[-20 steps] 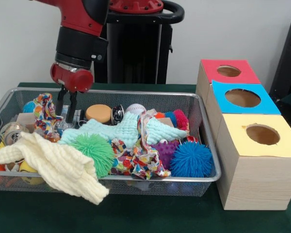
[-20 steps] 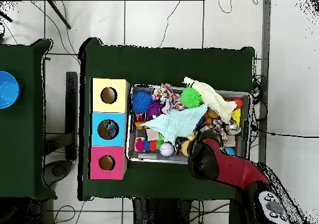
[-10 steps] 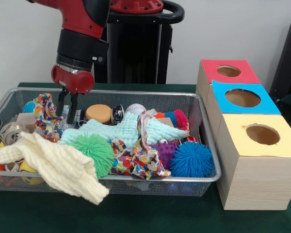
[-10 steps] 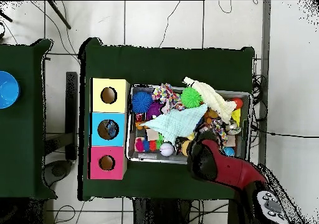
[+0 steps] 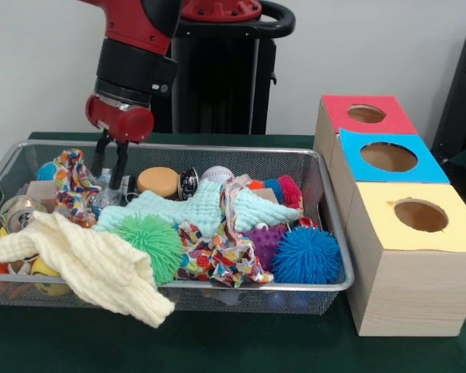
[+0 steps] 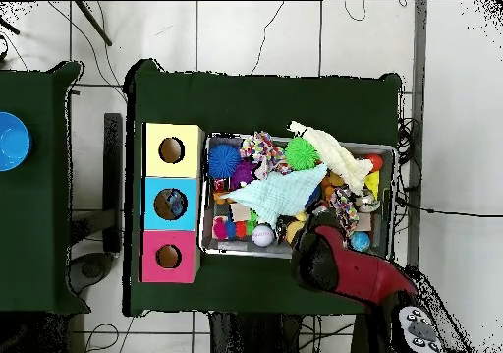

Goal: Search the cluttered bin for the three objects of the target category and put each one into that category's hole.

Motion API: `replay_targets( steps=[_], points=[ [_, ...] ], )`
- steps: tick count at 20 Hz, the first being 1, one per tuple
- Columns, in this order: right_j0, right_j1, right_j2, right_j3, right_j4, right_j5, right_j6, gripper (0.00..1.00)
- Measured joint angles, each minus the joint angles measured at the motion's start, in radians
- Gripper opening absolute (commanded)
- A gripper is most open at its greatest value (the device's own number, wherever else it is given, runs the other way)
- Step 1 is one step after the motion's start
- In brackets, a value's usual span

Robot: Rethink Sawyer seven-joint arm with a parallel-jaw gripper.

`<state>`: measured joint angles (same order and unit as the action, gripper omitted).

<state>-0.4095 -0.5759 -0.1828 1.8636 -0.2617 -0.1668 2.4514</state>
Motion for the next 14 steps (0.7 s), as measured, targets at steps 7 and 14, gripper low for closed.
replay_targets(
  steps=[7, 14],
  points=[
    [0.017, 0.0, -0.018, 0.033, 0.001, 0.0, 0.0, 1.0],
    [0.015, 0.023, -0.02, 0.041, 0.002, -0.046, 0.0, 1.0]
  ],
)
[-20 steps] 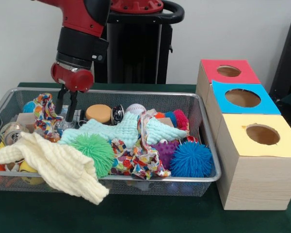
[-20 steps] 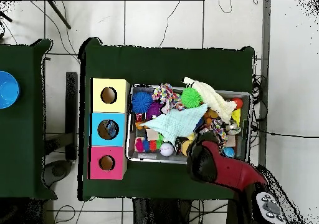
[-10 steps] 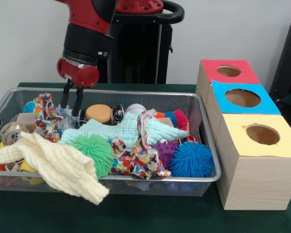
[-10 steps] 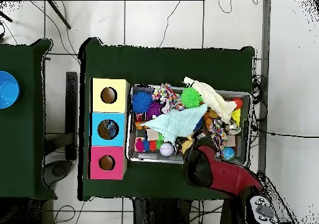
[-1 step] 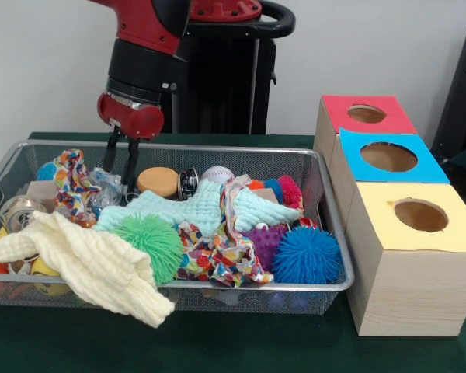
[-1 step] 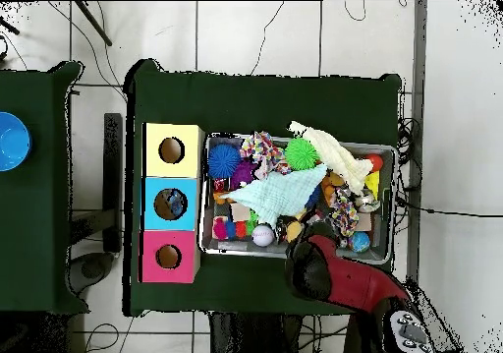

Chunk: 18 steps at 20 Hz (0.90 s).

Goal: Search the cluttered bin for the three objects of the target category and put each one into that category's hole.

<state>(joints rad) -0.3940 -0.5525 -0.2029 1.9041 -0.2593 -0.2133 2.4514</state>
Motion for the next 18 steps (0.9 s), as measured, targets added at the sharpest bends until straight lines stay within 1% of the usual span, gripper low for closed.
replay_targets(
  steps=[4, 8, 18],
  points=[
    [-0.013, 0.027, 0.0, 0.0, 0.0, -0.058, 0.0, 1.0],
    [-0.033, 0.044, 0.0, 0.0, 0.0, -0.092, 0.0, 1.0],
    [-0.095, 0.067, 0.0, 0.004, -0.002, -0.104, 0.0, 1.0]
  ],
)
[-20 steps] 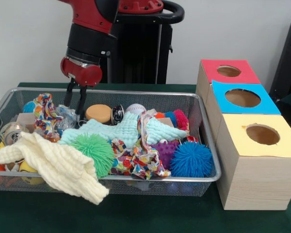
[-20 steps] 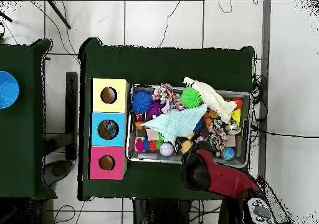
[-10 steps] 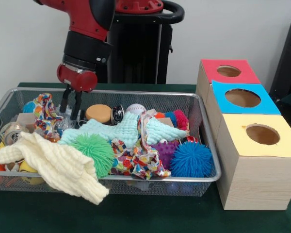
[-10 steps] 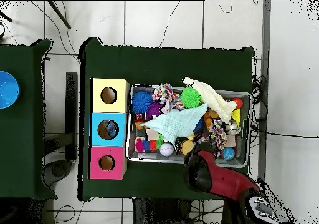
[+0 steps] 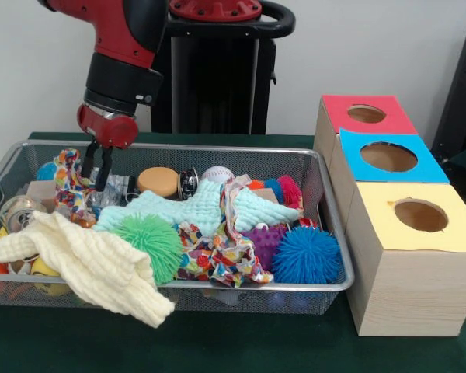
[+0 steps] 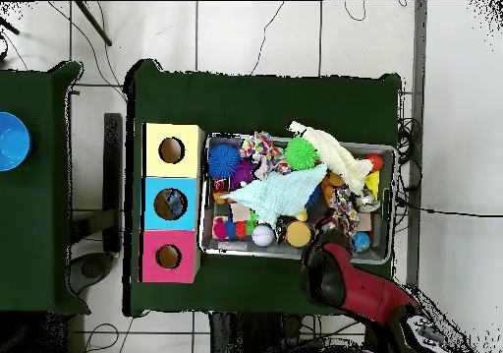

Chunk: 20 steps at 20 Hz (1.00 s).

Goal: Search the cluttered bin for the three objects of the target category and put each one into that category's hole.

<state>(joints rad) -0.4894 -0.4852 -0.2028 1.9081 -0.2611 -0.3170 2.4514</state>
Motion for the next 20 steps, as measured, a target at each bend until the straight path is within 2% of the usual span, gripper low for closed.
replay_targets(
  steps=[7, 20],
  points=[
    [-0.029, 0.002, 0.0, 0.0, -0.005, 0.0, 0.0, 1.0],
    [-0.024, 0.016, 0.0, 0.0, -0.005, -0.001, 0.0, 1.0]
  ],
)
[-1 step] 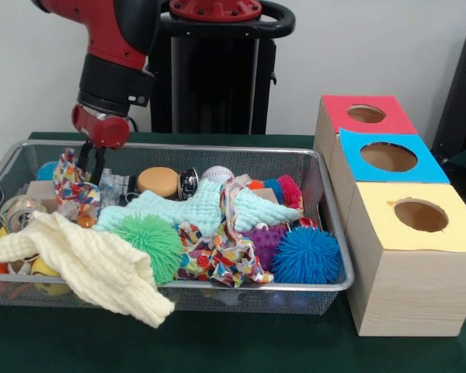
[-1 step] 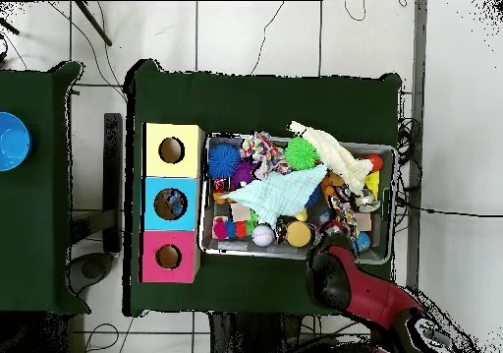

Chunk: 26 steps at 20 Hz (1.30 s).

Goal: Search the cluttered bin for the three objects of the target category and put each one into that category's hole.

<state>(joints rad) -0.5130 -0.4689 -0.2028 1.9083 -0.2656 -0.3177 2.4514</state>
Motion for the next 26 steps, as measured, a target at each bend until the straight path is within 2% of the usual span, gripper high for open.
replay_targets(
  steps=[19, 26],
  points=[
    [0.085, 0.014, 0.0, 0.002, 0.011, -0.002, 0.0, 1.0],
    [0.089, 0.014, 0.0, 0.004, 0.012, -0.002, 0.0, 1.0]
  ],
)
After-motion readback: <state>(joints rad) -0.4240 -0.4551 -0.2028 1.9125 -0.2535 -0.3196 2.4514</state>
